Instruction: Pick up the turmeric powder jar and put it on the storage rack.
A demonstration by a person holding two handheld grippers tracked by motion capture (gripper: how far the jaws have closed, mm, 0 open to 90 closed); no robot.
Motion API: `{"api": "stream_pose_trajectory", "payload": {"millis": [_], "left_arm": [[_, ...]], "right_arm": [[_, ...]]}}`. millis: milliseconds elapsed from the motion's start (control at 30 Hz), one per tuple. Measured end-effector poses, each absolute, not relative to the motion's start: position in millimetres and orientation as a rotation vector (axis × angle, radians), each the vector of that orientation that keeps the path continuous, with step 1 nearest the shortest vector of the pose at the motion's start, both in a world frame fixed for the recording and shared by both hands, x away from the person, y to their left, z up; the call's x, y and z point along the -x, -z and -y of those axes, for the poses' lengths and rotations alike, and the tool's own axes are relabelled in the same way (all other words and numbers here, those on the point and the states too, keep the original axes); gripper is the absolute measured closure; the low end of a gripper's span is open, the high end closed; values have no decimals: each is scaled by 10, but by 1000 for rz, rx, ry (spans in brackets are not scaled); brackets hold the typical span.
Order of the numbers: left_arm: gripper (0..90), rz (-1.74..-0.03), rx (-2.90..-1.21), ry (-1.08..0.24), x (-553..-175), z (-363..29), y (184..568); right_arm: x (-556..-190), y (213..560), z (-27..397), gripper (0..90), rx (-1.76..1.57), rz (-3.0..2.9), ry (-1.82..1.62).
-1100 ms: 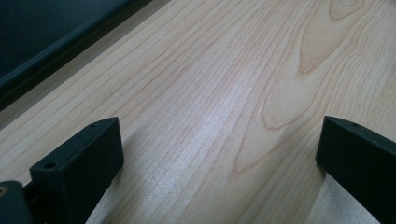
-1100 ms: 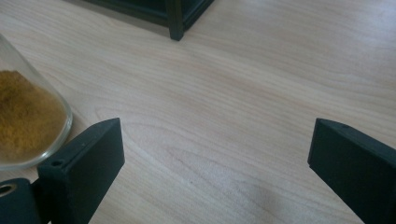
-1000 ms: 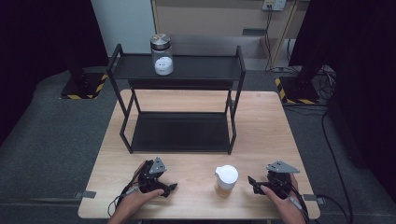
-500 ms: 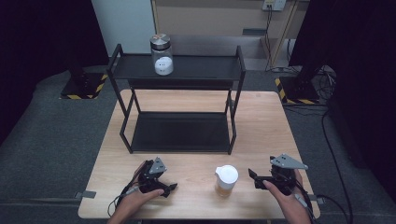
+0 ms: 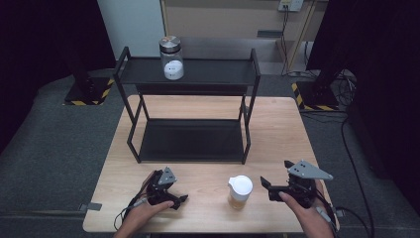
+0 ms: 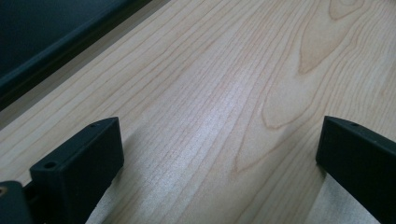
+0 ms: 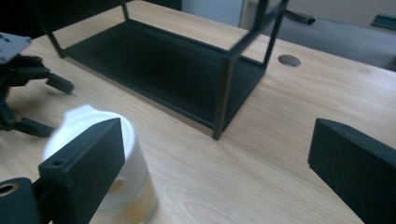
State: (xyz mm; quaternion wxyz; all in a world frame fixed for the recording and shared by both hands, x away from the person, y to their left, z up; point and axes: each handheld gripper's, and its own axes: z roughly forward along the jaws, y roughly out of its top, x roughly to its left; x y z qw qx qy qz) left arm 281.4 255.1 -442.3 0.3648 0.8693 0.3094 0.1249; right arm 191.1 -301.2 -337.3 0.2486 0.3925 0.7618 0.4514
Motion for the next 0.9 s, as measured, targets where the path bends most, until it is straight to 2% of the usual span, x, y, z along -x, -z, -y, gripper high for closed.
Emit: {"api": "stream_pose_trajectory", "payload": {"millis": [333,900], "left_arm": [[0,-795,-2236,-321,-2814,-2553,4424],[0,-792,-2237,-319,-2817,-2557,4424]], "right_arm": [[-1842,3270,2836,47,-968,-2121,-1263],[-1850,3331,2628,46,-877,-2202,-1290]]}}
